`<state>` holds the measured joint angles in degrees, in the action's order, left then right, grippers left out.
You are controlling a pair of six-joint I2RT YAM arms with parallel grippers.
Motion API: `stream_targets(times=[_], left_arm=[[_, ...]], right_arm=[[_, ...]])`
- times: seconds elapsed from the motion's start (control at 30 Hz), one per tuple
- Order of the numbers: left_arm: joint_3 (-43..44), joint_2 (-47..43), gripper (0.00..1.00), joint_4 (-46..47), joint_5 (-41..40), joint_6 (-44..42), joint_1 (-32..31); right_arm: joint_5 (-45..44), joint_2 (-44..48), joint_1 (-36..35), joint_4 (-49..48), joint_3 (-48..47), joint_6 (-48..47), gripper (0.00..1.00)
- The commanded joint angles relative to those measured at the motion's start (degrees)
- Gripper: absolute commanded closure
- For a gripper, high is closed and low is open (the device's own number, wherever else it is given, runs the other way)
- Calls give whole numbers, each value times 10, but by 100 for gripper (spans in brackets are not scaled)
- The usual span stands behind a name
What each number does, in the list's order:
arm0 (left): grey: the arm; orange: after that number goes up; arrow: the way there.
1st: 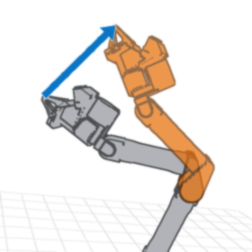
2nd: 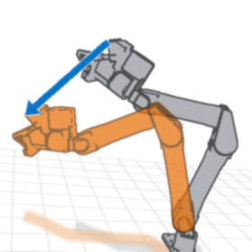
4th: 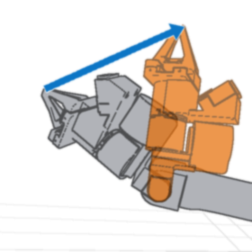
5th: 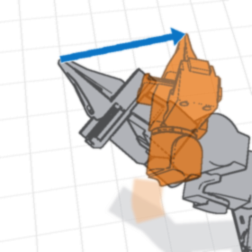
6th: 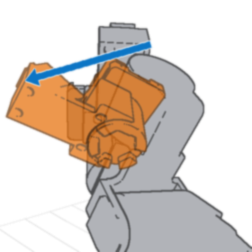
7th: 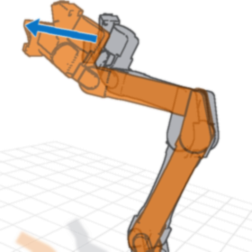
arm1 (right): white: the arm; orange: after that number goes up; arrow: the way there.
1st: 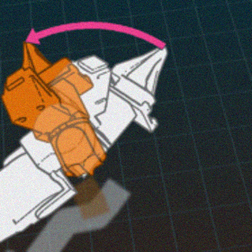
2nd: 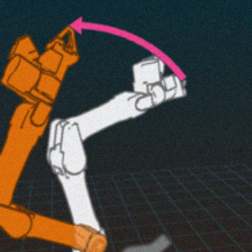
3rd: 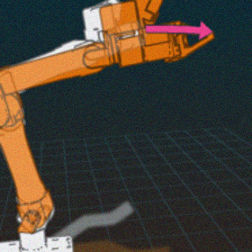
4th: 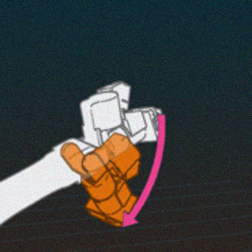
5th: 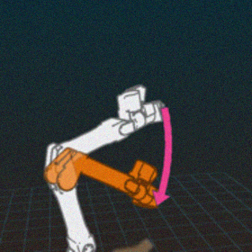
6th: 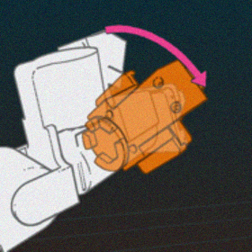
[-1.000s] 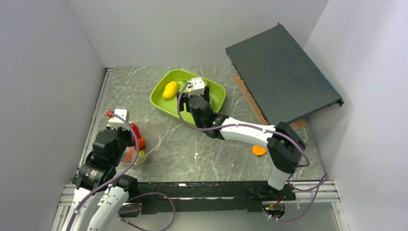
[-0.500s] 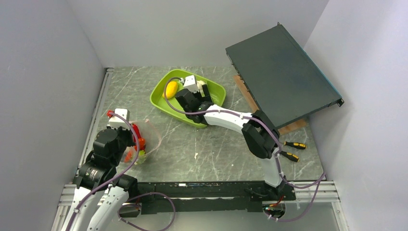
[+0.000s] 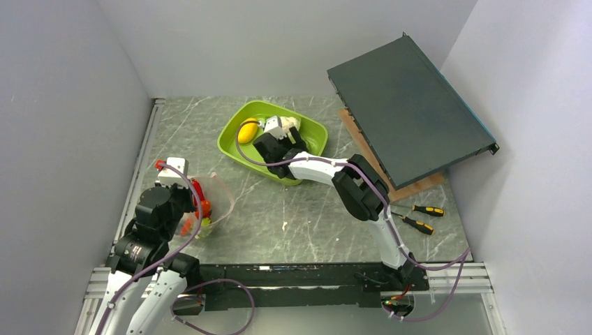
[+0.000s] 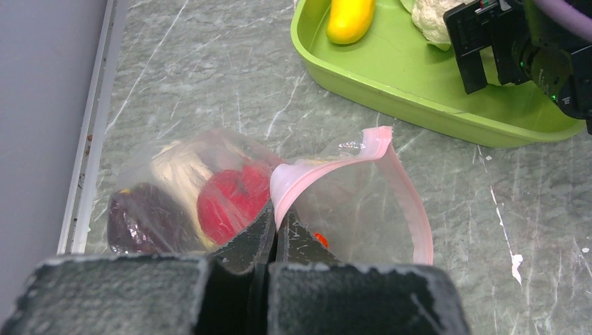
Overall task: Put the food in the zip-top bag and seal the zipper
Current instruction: Pick up the fake vegetable from the bin, then place the fake vegetable in the zipper food storage bag.
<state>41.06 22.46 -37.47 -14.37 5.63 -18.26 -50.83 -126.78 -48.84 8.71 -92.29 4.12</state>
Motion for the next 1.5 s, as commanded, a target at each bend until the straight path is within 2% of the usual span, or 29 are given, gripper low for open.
stream_targets(times=[0.0,0.07,0.17,0.3,0.33,0.57,0.67,0.87,1.07,1.2,1.27,1.47], left_arm=[[6,1,100,27,4,5,-1],[5,2,100,27,5,5,0],[6,2,100,27,5,5,-1],[6,2,100,27,5,6,-1],[6,3,100,27,5,6,-1],[6,1,100,26,3,6,-1],[6,2,100,26,3,7,-1],[6,2,100,27,5,6,-1],[6,2,100,27,3,7,-1],[6,3,100,27,4,6,-1],[6,3,100,27,4,6,-1],[6,2,100,27,3,6,-1]], right_arm=[[-13,5,4,-27,-5,-4,23],[-13,11,5,-32,-1,-4,40],[-7,37,4,-34,2,0,74],[45,100,4,-53,33,16,97],[62,117,5,-52,40,23,100],[178,221,4,-68,88,64,100],[274,273,5,-101,129,69,100],[658,368,6,-257,250,48,100],[953,367,2,-427,293,178,100],[1010,335,-15,-567,314,291,100],[1016,320,-29,-609,317,317,100],[961,282,-74,-593,293,306,100]])
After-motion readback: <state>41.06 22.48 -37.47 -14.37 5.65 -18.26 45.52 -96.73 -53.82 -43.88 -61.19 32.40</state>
